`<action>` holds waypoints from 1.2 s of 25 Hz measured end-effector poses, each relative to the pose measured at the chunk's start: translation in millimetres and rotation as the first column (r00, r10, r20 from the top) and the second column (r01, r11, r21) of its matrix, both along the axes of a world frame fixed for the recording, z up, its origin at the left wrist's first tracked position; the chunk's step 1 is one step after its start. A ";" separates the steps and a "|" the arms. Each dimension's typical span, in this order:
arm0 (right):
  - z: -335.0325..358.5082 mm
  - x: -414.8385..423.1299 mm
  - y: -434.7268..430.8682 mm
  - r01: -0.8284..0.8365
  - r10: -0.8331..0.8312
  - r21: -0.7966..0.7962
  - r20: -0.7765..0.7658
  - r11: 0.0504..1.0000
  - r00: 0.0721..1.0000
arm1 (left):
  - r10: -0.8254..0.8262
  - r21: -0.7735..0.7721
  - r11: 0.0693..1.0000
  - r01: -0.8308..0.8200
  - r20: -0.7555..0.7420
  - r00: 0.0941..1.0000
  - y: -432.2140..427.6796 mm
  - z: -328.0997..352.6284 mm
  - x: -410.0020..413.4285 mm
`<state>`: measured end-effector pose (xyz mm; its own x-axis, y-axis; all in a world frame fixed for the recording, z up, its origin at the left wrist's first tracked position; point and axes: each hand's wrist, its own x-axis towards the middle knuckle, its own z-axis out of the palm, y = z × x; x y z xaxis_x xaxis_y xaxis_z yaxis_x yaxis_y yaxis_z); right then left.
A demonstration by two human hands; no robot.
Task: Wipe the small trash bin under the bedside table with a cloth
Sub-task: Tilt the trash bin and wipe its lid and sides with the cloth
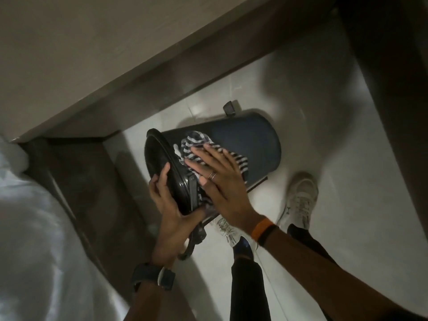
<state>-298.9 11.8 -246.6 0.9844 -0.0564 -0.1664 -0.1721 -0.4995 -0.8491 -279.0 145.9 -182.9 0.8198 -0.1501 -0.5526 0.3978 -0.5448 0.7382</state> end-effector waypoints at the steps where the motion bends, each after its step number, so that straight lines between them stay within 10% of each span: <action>1: -9.0 4.4 -5.2 -0.045 0.046 -0.082 0.016 0.996 0.999 | -0.011 -0.028 1.000 0.011 -0.011 1.000 4.6 -6.2 0.0; 5: -35.6 37.4 -18.9 0.022 -0.037 -0.313 -0.044 0.950 0.998 | 0.165 -0.136 0.973 -0.184 -0.143 0.976 9.9 -31.2 6.8; 11: -44.5 34.3 -31.2 -0.245 0.235 -0.297 -0.072 0.923 0.969 | 0.521 0.206 0.852 -0.481 -0.258 0.813 2.6 -64.5 35.4; 16: -61.2 68.3 -33.7 -0.133 0.028 -0.481 -0.219 0.867 0.975 | 0.279 0.236 0.950 -0.206 -0.335 0.900 4.5 -82.8 84.9; 21: -65.9 51.6 -42.8 -0.302 0.275 -0.497 -0.129 0.814 0.953 | -0.143 0.434 0.875 0.212 -0.187 0.972 -4.7 -83.6 105.2; 26: -76.1 32.2 -121.5 0.029 -0.284 -0.621 -0.315 0.783 0.906 | -0.281 0.530 0.797 0.291 -0.101 0.954 -21.9 -74.3 103.8; 30: -54.4 -25.4 -82.7 -0.196 0.143 -0.428 -0.154 0.882 0.978 | -0.193 0.545 0.835 0.071 0.170 0.966 -25.0 -44.8 83.1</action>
